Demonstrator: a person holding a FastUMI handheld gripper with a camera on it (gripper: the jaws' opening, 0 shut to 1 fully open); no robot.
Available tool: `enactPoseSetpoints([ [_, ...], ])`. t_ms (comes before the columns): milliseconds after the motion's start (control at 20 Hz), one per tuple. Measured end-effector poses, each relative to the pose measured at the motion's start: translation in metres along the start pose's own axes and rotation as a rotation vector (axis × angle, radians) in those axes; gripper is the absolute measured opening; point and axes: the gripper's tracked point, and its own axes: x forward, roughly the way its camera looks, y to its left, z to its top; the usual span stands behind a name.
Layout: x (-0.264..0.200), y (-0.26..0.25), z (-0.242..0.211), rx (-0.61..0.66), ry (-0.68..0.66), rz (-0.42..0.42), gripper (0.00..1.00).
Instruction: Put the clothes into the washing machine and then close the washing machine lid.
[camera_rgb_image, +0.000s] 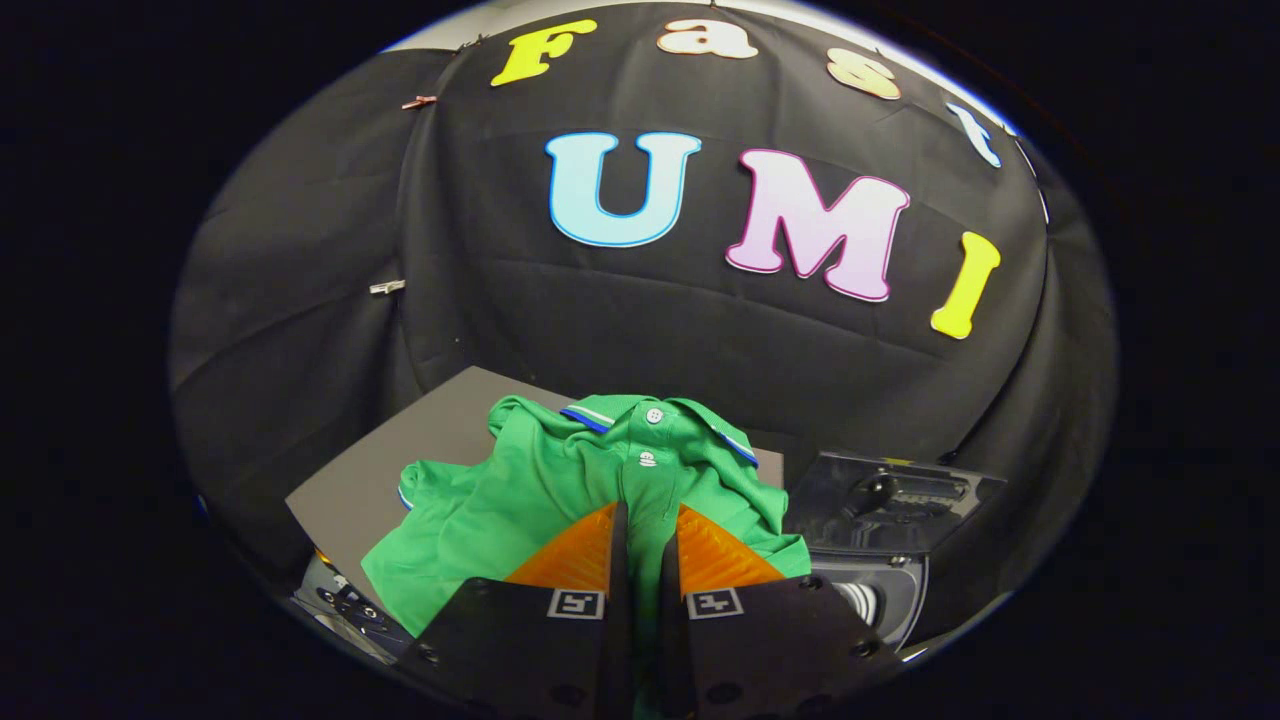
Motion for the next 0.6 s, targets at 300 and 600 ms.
enactPoseSetpoints([
  [300, -0.012, -0.062, 0.004, 0.005, -0.029, 0.006, 0.15],
  [600, -0.015, -0.161, -0.013, 0.063, -0.011, -0.016, 0.15],
])
